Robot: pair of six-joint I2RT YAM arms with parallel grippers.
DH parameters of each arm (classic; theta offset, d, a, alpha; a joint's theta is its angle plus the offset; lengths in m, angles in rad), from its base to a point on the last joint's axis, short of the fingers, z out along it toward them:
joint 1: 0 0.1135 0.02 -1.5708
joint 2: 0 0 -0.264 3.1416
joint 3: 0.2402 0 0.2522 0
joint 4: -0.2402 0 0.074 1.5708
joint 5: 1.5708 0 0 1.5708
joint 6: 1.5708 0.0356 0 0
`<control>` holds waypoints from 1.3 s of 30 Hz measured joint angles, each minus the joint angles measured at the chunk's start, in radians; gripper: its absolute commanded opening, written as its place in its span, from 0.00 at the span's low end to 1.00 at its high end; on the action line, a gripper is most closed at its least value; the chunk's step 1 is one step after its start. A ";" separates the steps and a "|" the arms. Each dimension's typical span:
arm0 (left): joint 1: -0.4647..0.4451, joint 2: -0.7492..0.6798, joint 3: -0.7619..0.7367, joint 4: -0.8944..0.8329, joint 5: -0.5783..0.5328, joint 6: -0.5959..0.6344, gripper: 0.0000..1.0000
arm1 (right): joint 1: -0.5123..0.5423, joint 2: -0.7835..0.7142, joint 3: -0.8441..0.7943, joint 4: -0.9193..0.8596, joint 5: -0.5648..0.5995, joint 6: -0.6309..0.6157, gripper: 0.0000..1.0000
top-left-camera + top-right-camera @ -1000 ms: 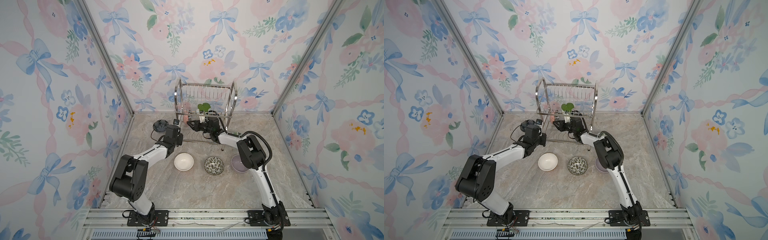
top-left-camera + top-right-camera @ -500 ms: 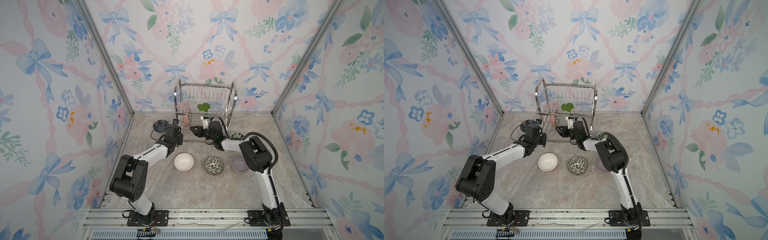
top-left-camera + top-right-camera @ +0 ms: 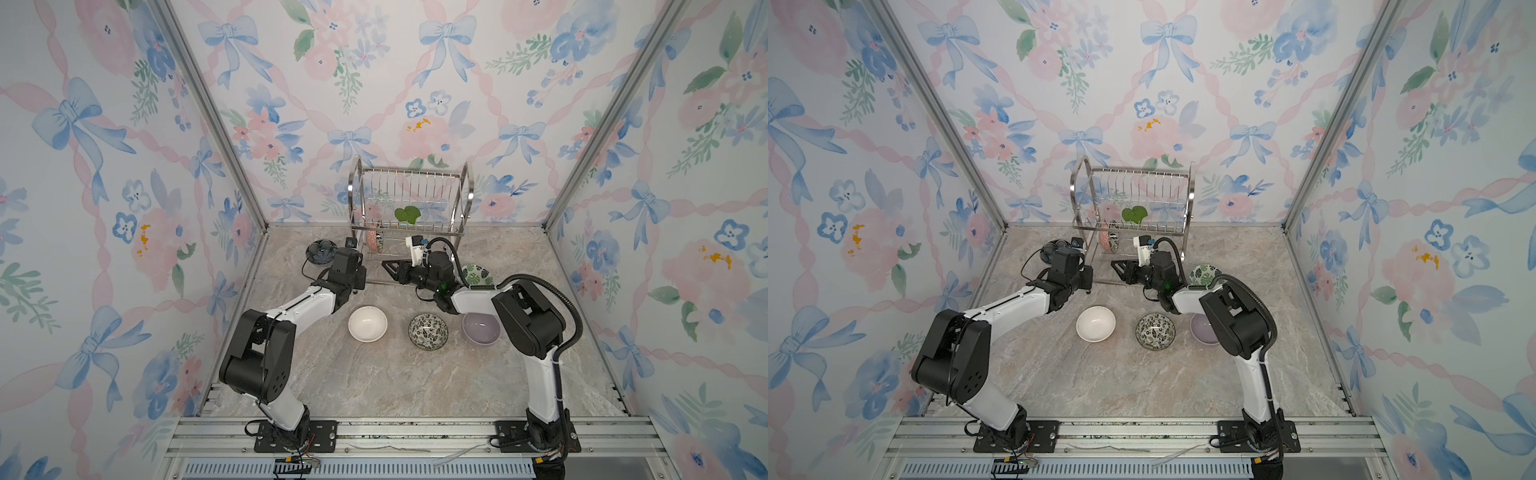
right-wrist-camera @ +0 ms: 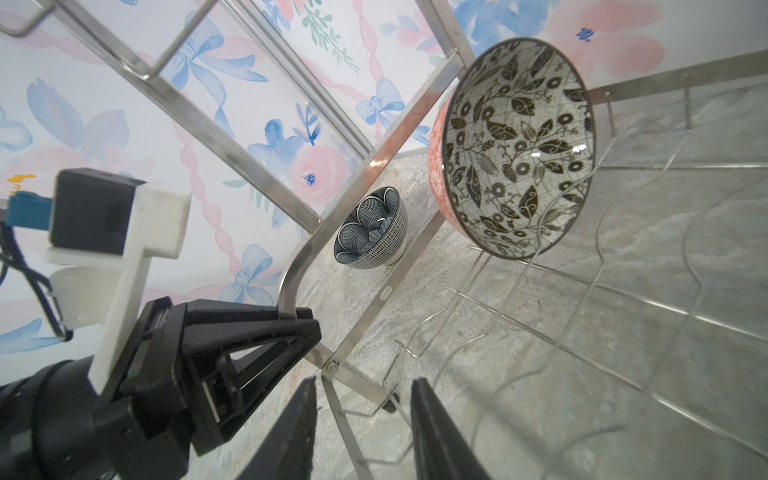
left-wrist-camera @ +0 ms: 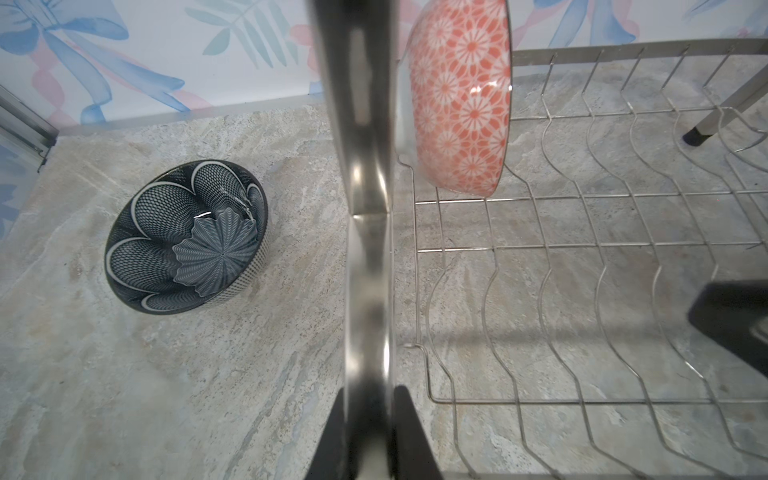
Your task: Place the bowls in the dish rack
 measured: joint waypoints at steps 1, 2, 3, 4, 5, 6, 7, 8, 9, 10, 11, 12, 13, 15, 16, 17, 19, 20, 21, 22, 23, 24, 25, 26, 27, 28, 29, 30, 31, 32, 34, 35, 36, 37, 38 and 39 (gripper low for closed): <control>0.000 0.000 0.001 -0.008 -0.002 0.015 0.28 | 0.001 -0.011 -0.012 -0.001 0.005 0.000 0.41; 0.000 0.000 0.001 -0.015 -0.005 0.028 0.35 | 0.002 -0.023 -0.026 -0.002 0.007 -0.001 0.41; 0.000 0.000 0.003 -0.020 -0.007 0.039 0.40 | 0.004 -0.034 -0.038 -0.003 0.011 -0.003 0.42; 0.000 0.000 0.004 -0.025 -0.010 0.047 0.45 | 0.007 -0.047 -0.051 -0.007 0.015 -0.008 0.42; 0.000 0.000 0.005 -0.027 -0.013 0.050 0.49 | 0.012 -0.060 -0.063 -0.012 0.019 -0.019 0.42; 0.000 0.000 0.005 -0.029 -0.016 0.053 0.50 | 0.018 -0.069 -0.071 -0.015 0.022 -0.029 0.43; 0.000 0.000 0.006 -0.031 -0.020 0.056 0.53 | 0.024 -0.081 -0.080 -0.020 0.028 -0.041 0.45; 0.000 0.000 0.006 -0.034 -0.023 0.060 0.57 | 0.032 -0.093 -0.089 -0.028 0.034 -0.053 0.46; 0.000 -0.001 0.006 -0.037 -0.026 0.063 0.61 | 0.037 -0.103 -0.095 -0.037 0.036 -0.064 0.46; 0.000 -0.002 0.006 -0.041 -0.031 0.067 0.65 | 0.042 -0.114 -0.102 -0.044 0.039 -0.074 0.48; 0.000 -0.005 0.006 -0.046 -0.032 0.068 0.68 | 0.047 -0.124 -0.109 -0.050 0.041 -0.083 0.49; 0.000 -0.007 0.006 -0.049 -0.033 0.069 0.79 | 0.047 -0.131 -0.116 -0.053 0.042 -0.090 0.51; 0.000 -0.011 0.006 -0.053 -0.035 0.070 0.85 | 0.048 -0.140 -0.125 -0.064 0.045 -0.098 0.53; 0.000 -0.020 0.006 -0.057 -0.041 0.066 0.98 | 0.051 -0.156 -0.141 -0.082 0.053 -0.113 0.57; 0.000 -0.027 0.006 -0.060 -0.043 0.065 0.98 | 0.051 -0.166 -0.151 -0.093 0.060 -0.121 0.61; -0.001 -0.034 0.006 -0.063 -0.047 0.065 0.98 | 0.051 -0.179 -0.160 -0.104 0.064 -0.127 0.65; -0.004 -0.052 0.006 -0.069 -0.050 0.064 0.98 | 0.051 -0.201 -0.173 -0.127 0.071 -0.144 0.69; -0.006 -0.061 0.006 -0.072 -0.050 0.064 0.98 | 0.051 -0.212 -0.177 -0.136 0.074 -0.153 0.74; -0.008 -0.074 0.006 -0.079 -0.049 0.058 0.98 | 0.051 -0.225 -0.182 -0.150 0.078 -0.158 0.78; -0.010 -0.088 0.006 -0.086 -0.049 0.049 0.98 | 0.051 -0.239 -0.186 -0.165 0.083 -0.167 0.81; -0.012 -0.103 0.005 -0.091 -0.049 0.041 0.98 | 0.051 -0.253 -0.188 -0.182 0.086 -0.179 0.84; -0.013 -0.124 0.004 -0.097 -0.048 0.030 0.98 | 0.051 -0.270 -0.193 -0.196 0.092 -0.187 0.90; -0.013 -0.149 0.000 -0.102 -0.045 0.019 0.98 | 0.051 -0.286 -0.199 -0.207 0.097 -0.195 0.96; -0.014 -0.174 -0.005 -0.104 -0.045 0.011 0.98 | 0.051 -0.301 -0.203 -0.216 0.100 -0.206 0.99; -0.018 -0.204 -0.014 -0.104 -0.045 0.002 0.98 | 0.051 -0.319 -0.210 -0.224 0.102 -0.217 0.96; -0.021 -0.236 -0.024 -0.105 -0.045 -0.008 0.98 | 0.052 -0.338 -0.219 -0.237 0.106 -0.226 0.97; -0.026 -0.264 -0.033 -0.107 -0.044 -0.014 0.98 | 0.053 -0.353 -0.227 -0.244 0.109 -0.232 0.97; -0.032 -0.294 -0.042 -0.108 -0.041 -0.024 0.98 | 0.054 -0.372 -0.239 -0.252 0.115 -0.240 0.97; -0.037 -0.321 -0.049 -0.109 -0.037 -0.034 0.98 | 0.056 -0.393 -0.254 -0.261 0.121 -0.248 0.97; -0.040 -0.341 -0.056 -0.109 -0.030 -0.043 0.98 | 0.058 -0.415 -0.268 -0.274 0.127 -0.254 0.96; -0.045 -0.384 -0.074 -0.112 -0.018 -0.069 0.98 | 0.063 -0.468 -0.294 -0.319 0.149 -0.273 0.96; -0.045 -0.401 -0.084 -0.113 -0.011 -0.083 0.98 | 0.065 -0.492 -0.303 -0.339 0.157 -0.283 0.97; -0.045 -0.419 -0.098 -0.113 -0.007 -0.096 0.98 | 0.067 -0.522 -0.313 -0.362 0.169 -0.293 0.97; -0.045 -0.438 -0.115 -0.113 -0.002 -0.114 0.98 | 0.070 -0.554 -0.323 -0.382 0.181 -0.304 0.96; -0.043 -0.454 -0.130 -0.114 0.006 -0.128 0.98 | 0.071 -0.584 -0.336 -0.398 0.193 -0.313 0.96; -0.042 -0.469 -0.145 -0.116 0.012 -0.148 0.98 | 0.072 -0.620 -0.352 -0.416 0.207 -0.322 0.97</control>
